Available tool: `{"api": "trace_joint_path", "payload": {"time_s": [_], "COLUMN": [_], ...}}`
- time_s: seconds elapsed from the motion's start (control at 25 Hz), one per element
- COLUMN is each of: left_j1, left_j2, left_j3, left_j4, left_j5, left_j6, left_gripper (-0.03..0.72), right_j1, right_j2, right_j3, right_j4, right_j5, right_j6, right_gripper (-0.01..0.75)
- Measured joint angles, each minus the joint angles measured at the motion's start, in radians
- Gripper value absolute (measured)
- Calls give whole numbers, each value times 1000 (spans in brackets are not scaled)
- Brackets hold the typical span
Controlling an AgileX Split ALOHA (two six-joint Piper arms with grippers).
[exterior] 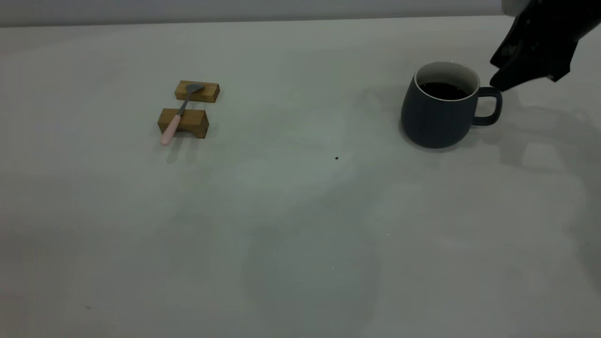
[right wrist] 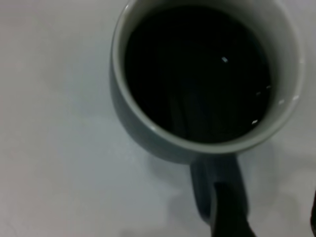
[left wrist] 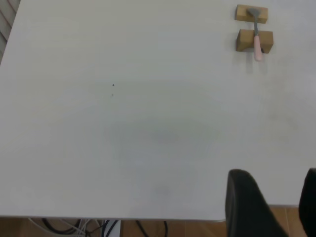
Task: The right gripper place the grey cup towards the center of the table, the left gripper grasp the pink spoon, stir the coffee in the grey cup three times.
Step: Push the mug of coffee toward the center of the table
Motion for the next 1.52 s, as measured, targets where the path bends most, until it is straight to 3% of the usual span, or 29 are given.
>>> {"api": "trace_joint_path", "payload": {"time_s": [0.68, 1.52], "left_j1": [0, 0], "left_j2": [0, 0], "left_j3": [0, 0], "left_j4": [0, 0], "left_j5": [0, 0], "left_j6": [0, 0], "left_gripper": [340, 340], "right_j1": [21, 321], "right_j2": [99, 110], "right_j3": [-10, -14], "right_j4": [158, 355], "right_j5": [-19, -178], "right_j6": [-104, -105], "right_gripper": [438, 438]}}
